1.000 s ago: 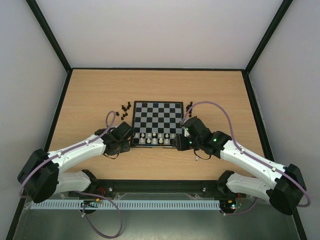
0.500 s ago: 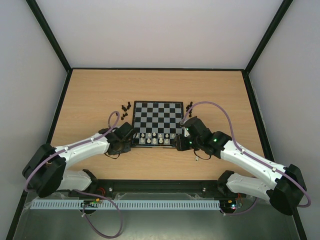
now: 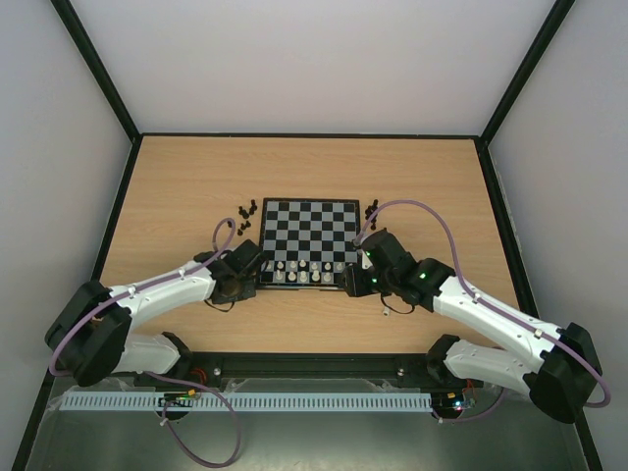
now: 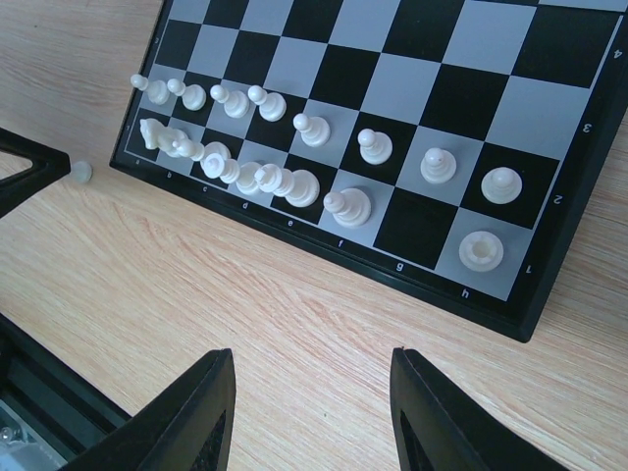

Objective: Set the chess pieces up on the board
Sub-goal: Pick up the chess piece at the center of the board, then place the chess piece on the chessboard.

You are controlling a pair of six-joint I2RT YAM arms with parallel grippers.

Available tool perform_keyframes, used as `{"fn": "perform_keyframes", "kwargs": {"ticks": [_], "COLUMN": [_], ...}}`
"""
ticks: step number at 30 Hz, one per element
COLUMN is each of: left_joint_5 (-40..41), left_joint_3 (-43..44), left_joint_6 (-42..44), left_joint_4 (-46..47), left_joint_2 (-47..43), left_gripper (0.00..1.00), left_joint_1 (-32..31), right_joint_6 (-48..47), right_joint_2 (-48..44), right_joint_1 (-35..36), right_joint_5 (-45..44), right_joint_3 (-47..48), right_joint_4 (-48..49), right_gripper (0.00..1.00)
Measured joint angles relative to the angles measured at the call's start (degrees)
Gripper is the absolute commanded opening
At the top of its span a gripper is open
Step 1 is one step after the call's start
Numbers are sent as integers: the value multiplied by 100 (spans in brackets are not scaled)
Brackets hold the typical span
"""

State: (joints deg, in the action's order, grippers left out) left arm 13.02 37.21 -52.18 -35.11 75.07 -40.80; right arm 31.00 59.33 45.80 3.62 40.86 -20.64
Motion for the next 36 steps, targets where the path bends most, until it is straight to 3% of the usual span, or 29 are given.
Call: {"fn": "perform_keyframes", "kwargs": {"ticks": [9, 16, 21, 36], "left_joint_5": [114, 114, 114, 114], "left_joint_3": [973, 1622, 1709, 1716], "left_joint_6": [55, 190, 293, 407], "left_joint_4": [-444, -387, -337, -262], "left_joint_2": [72, 841, 1263, 1451], "left_gripper": [3, 3, 4, 4], "left_joint_1": [-358, -621, -656, -656], "right_joint_6": [0, 2, 2, 2], "right_joint_2": [-9, -9, -9, -9], "right_joint_1": [9, 9, 9, 9], "right_joint_5": [-2, -7, -9, -7], "right_joint_3": [-2, -2, -2, -2], "right_joint_4": [0, 0, -2, 0], "right_gripper": [44, 44, 44, 44]}}
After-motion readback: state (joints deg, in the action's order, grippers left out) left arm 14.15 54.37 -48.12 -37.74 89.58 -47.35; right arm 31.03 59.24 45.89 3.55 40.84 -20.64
